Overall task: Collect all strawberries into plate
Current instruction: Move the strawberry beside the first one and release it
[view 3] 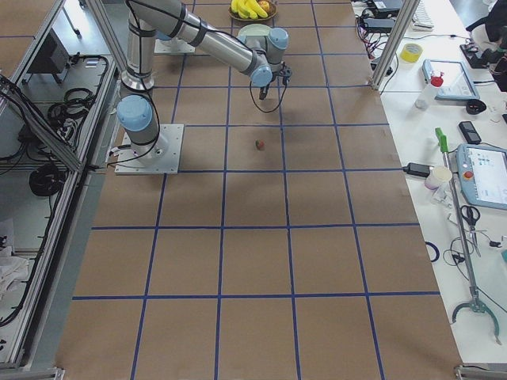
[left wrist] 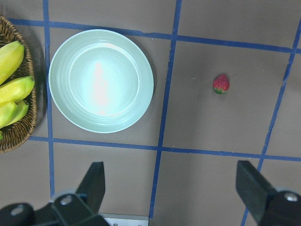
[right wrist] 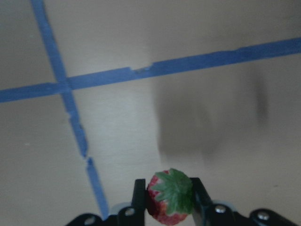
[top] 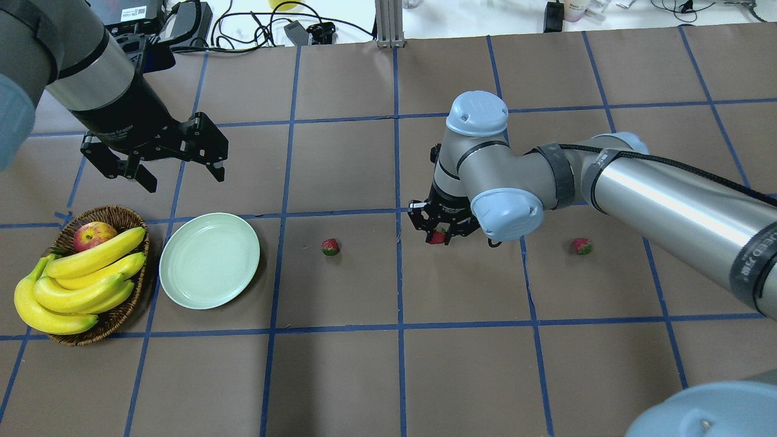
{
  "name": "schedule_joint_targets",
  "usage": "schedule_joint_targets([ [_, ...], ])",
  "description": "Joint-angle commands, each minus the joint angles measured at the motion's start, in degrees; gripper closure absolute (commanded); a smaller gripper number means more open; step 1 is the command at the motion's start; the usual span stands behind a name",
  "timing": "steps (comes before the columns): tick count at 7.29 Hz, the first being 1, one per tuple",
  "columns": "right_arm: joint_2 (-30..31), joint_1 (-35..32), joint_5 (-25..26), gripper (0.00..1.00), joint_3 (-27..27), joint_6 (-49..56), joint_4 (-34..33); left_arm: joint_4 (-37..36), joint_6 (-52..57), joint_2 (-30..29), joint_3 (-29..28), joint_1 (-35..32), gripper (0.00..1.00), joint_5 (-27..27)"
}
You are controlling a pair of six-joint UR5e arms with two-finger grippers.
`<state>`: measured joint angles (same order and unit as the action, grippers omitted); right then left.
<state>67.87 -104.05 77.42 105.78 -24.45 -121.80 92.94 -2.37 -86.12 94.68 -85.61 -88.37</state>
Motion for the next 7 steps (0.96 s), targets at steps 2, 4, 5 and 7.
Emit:
schedule_joint_targets([
  [2,-2.7,-5.3,-12.9,0.99,-3.0,-12.8,-2.3,0.0,0.0,0.0,0.1,0.1,0.0,0.0],
  [4,-7.2,-9.3,-14.1,0.93,-4.5,-12.9,-6.4,0.0,0.0,0.0,0.1,0.1,0.0,0.0],
  [5,-7.6,-9.8,-14.1,0.82,-5.5,-12.9,-6.4,0.0,0.0,0.0,0.1,0.1,0.0,0.0],
  [7,-7.8,-10.0,-13.3,0.0,-5.7,-12.3,-6.3,0.0,0.0,0.0,0.1,0.0,0.0,0.0],
])
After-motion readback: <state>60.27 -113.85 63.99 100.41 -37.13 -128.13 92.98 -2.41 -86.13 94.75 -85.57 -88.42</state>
